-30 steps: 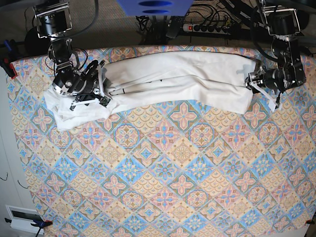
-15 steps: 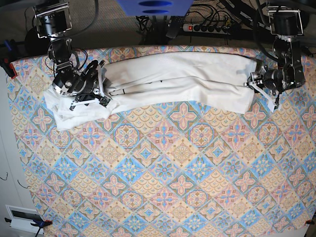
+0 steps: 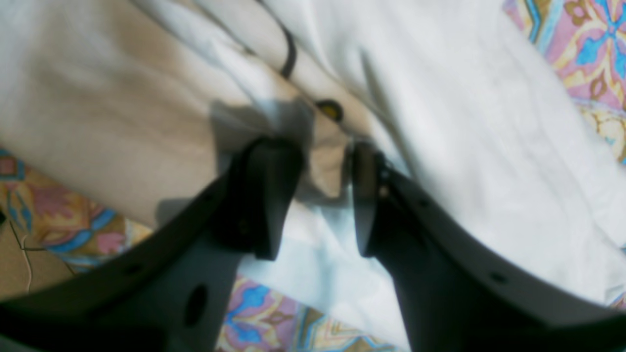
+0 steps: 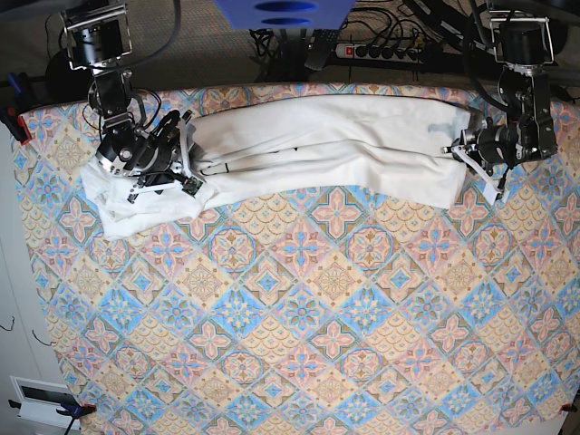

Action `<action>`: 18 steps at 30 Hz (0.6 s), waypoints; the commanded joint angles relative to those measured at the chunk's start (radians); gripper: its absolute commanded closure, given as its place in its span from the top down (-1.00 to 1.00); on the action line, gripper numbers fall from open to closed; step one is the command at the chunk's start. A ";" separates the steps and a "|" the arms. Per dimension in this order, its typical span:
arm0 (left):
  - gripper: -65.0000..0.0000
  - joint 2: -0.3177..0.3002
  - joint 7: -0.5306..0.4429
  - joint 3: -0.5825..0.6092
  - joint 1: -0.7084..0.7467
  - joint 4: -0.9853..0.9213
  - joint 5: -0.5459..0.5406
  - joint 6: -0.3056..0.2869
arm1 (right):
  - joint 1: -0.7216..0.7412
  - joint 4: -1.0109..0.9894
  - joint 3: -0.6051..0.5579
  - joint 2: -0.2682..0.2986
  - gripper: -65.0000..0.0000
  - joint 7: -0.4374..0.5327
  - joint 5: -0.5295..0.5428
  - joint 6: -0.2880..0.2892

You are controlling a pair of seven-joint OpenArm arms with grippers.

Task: Fold the T-shirt properly
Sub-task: 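Regrasp the collar end of the folded shirt with the left gripper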

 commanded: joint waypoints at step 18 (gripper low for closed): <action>-1.00 -0.028 0.017 -0.251 0.056 0.107 -0.062 -0.031 | -0.008 0.135 0.010 0.015 -0.34 0.005 0.003 -0.004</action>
